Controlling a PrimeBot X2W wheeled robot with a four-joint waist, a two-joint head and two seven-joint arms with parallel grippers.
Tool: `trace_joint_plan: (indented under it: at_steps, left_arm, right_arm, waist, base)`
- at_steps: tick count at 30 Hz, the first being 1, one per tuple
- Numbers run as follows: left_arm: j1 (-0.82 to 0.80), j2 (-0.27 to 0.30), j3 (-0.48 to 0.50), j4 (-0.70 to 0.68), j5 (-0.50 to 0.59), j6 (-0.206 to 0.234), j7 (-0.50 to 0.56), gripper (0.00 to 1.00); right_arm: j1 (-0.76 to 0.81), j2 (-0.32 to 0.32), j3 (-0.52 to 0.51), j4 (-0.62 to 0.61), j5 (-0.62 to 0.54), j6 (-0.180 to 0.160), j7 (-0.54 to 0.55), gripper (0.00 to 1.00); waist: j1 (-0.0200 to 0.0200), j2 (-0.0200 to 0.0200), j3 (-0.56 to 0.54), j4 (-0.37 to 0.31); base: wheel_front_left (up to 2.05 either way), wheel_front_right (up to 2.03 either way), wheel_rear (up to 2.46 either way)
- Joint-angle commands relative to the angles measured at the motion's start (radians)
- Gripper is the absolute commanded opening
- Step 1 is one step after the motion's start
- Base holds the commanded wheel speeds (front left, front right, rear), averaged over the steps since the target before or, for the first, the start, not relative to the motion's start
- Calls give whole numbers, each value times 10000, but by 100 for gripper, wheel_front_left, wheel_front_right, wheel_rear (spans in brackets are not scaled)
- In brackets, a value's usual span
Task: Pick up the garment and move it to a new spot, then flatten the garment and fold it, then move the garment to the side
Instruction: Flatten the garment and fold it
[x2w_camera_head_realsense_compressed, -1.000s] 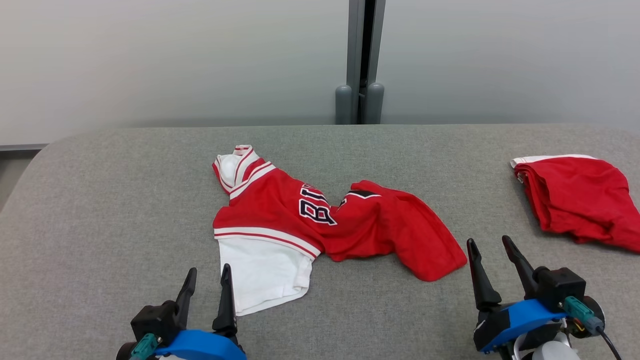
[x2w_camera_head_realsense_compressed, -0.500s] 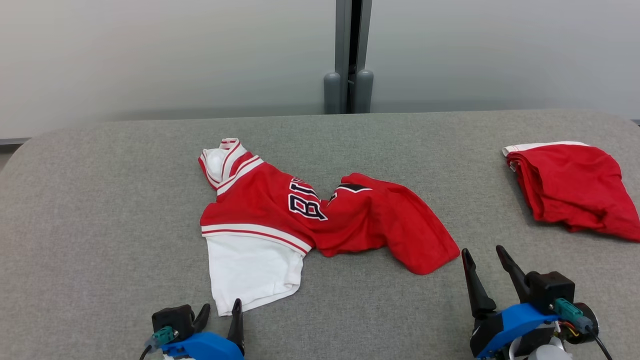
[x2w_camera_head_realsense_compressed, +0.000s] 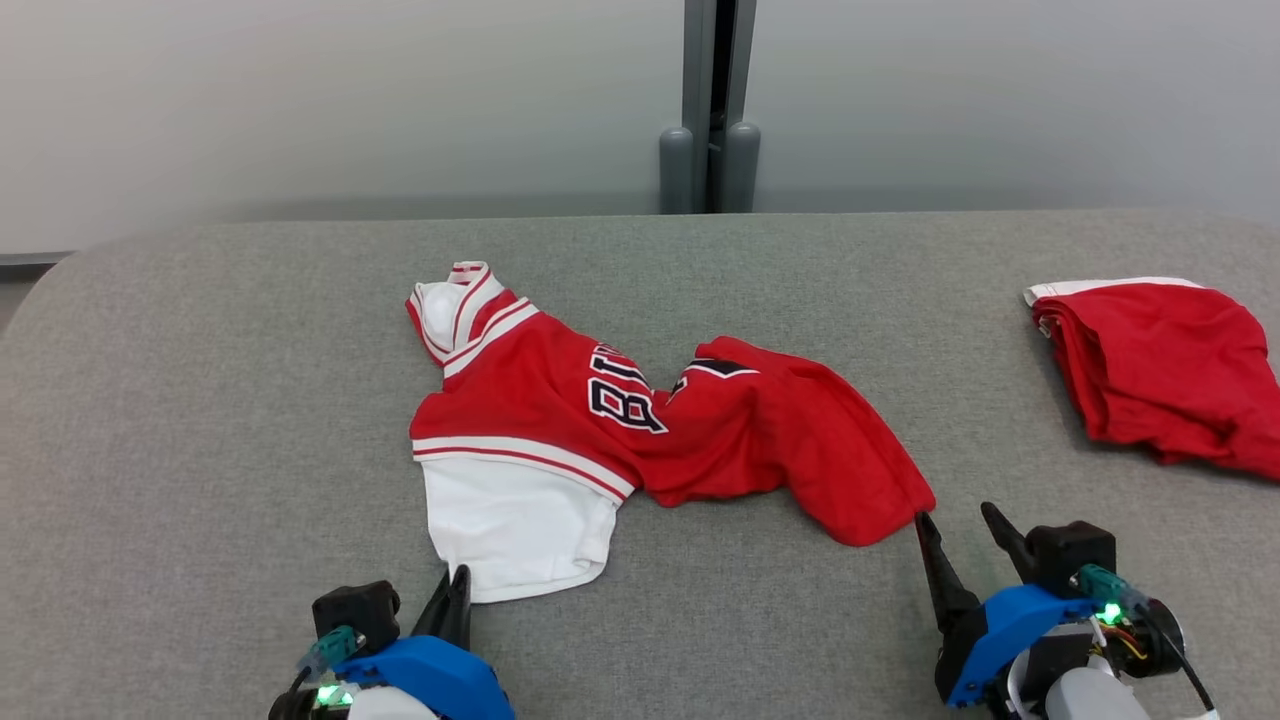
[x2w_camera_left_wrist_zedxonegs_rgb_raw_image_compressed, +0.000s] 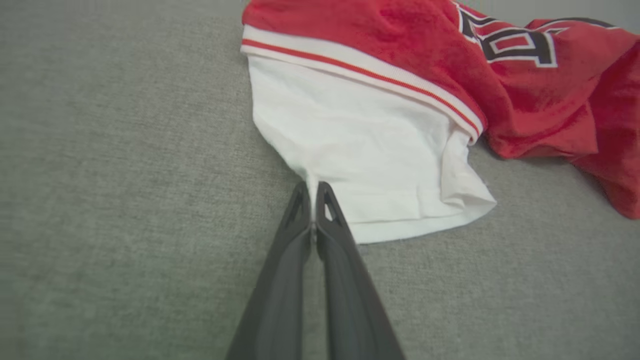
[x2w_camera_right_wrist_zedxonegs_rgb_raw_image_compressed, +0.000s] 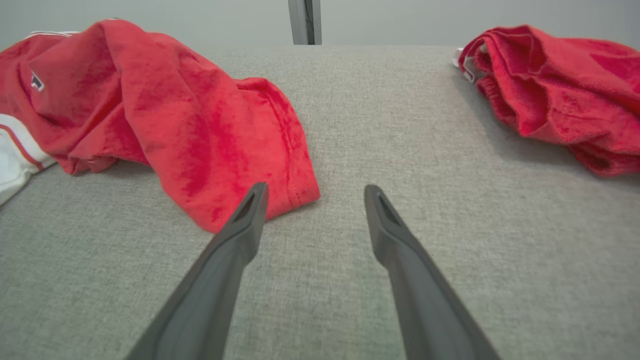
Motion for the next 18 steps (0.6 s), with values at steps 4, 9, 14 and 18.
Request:
trace_joint_plan:
  at_steps: [4, 9, 14, 18]
  left_arm:
    - [-262, 41, 38, -216, 43, -11, -489, 0]
    - [-293, 80, -19, -403, 69, -16, -692, 0]
    - [-173, 118, -29, -588, 29, 24, -844, 0]
    - [-153, 173, 18, -756, -12, 17, -999, 0]
  right_arm:
    - [-687, -15, -323, 758, -349, 1, 296, 100]
    - [-1273, -15, -536, 1808, -528, 1, 908, 71]
    - [-1573, -15, -283, 2450, 4, 1, 1010, 0]
    - [-1777, -20, -104, 2537, 446, 1, 779, 0]
  waist:
    - [-1, 0, 91, 336]
    - [-1, 0, 120, 643]
    - [-1, 0, 103, 752]
    - [-1, 0, 74, 721]
  base:
    - [0, 0, 0]
    - [0, 0, 0]
    - [0, 0, 0]
    - [0, 0, 0]
